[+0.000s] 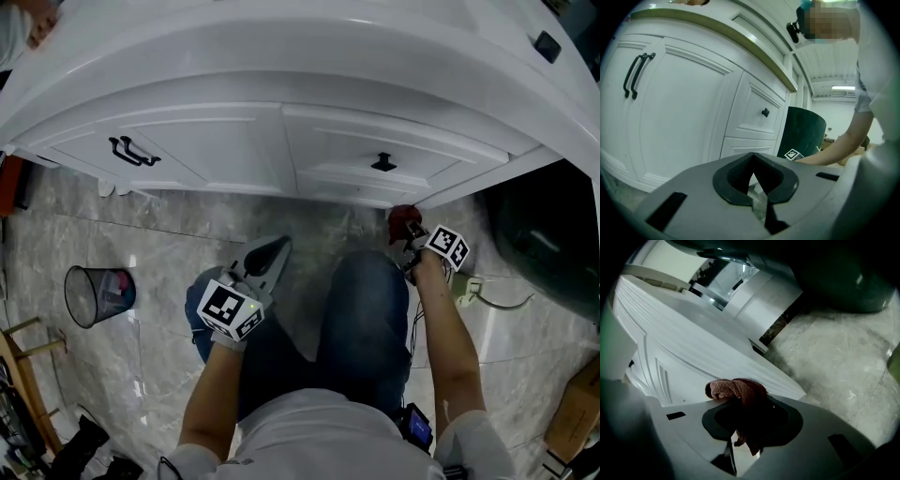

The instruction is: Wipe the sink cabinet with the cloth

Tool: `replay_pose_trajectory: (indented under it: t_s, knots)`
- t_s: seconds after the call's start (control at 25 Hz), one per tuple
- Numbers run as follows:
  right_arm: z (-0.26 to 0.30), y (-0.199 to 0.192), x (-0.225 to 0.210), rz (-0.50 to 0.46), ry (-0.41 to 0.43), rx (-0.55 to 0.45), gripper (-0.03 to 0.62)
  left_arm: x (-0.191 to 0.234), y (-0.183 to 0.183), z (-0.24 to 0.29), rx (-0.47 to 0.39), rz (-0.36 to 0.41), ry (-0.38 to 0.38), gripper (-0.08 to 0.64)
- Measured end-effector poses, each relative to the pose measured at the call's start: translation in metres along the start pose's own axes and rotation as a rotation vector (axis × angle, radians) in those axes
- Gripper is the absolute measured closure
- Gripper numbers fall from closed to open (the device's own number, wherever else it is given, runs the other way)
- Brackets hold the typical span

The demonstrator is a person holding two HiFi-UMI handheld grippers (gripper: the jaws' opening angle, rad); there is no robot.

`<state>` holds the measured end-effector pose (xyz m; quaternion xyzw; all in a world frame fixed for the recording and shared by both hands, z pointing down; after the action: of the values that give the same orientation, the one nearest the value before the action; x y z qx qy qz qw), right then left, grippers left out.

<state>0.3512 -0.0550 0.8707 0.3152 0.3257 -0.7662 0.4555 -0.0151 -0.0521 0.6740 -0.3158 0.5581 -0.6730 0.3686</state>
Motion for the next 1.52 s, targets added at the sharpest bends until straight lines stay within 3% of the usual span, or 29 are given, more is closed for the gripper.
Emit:
replay_pose_trajectory:
  t_s: [0.28,0.6,0.8,1.08,1.52]
  knots:
    - [0.008,-0.004,-0.007,0.004,-0.016,-0.009,0.479,0.002,0.002,-0.007,0.002,-0.011,0.009,0.549]
    - [0.011,-0.015,0.005,-0.125,-0.073,0.013,0.494,0.002,0.007,-0.017,-0.023,-0.047,0.012,0.549]
    - [0.021,-0.027,0.018,-0.170,-0.080,0.035,0.495,0.003,0.008,-0.026,-0.023,-0.032,0.012,0.549]
    - [0.059,-0.085,0.062,-0.327,-0.029,0.191,0.495,0.019,0.007,-0.050,-0.024,-0.084,0.060,0.549]
    - [0.105,-0.148,0.097,-0.300,0.005,0.281,0.495,0.032,0.007,-0.086,-0.025,-0.075,0.102,0.549]
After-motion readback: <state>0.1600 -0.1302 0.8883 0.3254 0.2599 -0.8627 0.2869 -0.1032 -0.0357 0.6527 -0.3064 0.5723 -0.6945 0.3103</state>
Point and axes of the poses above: the fingertips, and each gripper's own axes: z forward along the fingers, x to its left, y out of its top, the point moved 3 cm from there along -z, backward along the fingers, and after that the axes turned 14 degrees about z, right-handed, at the moved point
